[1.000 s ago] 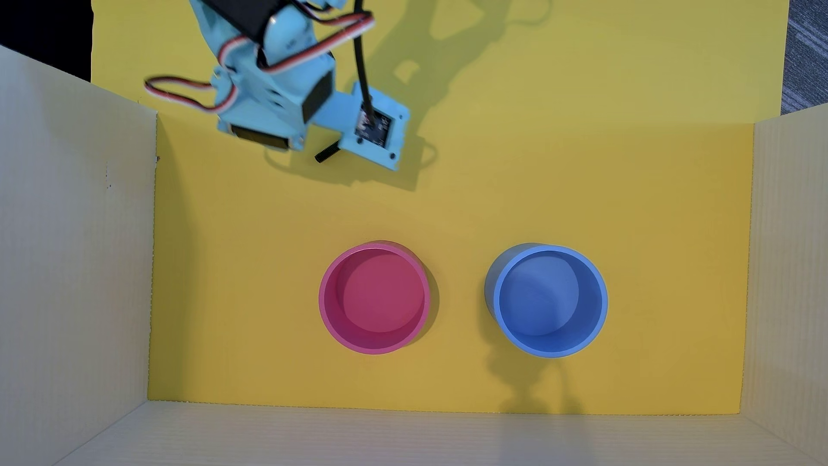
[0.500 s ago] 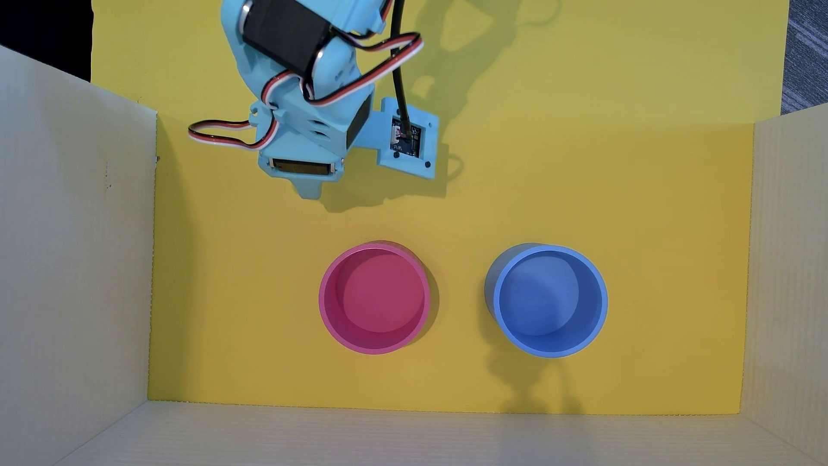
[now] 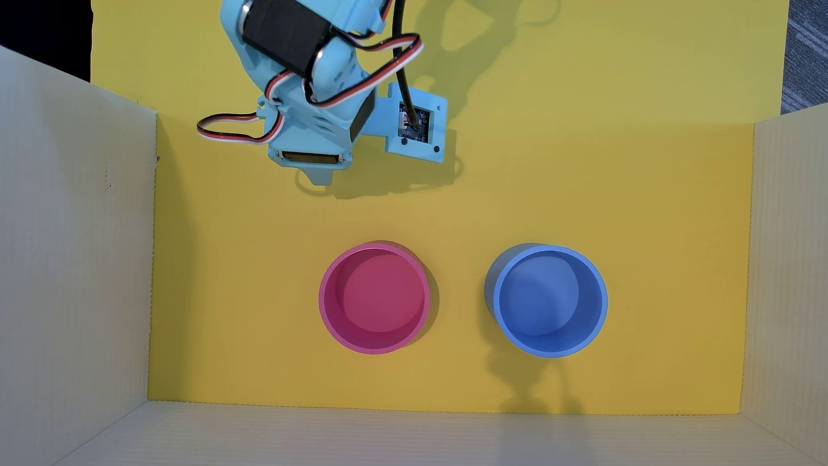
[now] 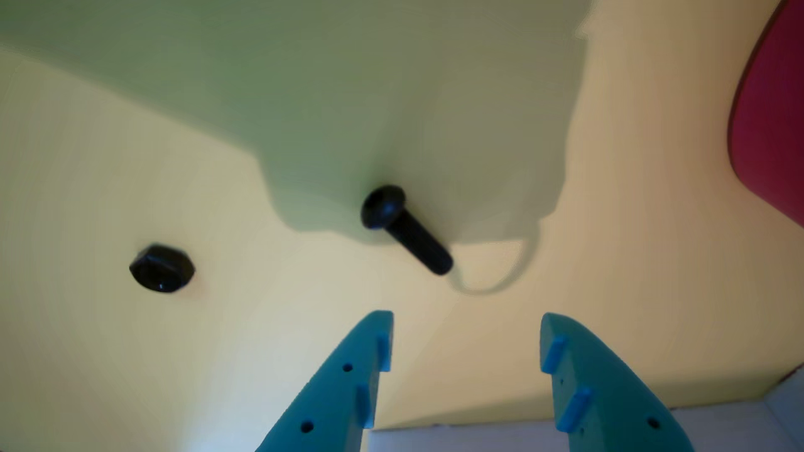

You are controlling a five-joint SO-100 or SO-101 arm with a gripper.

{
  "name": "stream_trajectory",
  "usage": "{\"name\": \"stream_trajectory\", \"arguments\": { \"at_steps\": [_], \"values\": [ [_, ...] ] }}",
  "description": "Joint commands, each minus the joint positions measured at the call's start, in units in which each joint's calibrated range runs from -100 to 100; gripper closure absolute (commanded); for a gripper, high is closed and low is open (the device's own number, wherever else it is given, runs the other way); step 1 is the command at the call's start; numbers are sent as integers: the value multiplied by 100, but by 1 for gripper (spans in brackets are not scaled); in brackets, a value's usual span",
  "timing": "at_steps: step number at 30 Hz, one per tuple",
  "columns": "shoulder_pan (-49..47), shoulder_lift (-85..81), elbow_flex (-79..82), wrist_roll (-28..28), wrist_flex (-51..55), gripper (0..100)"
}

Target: Pick up the bolt and place it in the pink box

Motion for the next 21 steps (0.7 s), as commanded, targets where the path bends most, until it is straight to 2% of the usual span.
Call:
{"name": "stream_trajectory", "arguments": {
  "at_steps": [1, 9, 15, 21],
  "values": [
    [23, -24, -112, 1, 36, 83],
    [-6, -15, 313, 43, -92, 83],
    [16, -15, 639, 43, -581, 83],
    [16, 540, 503, 54, -839, 83]
  ]
}}
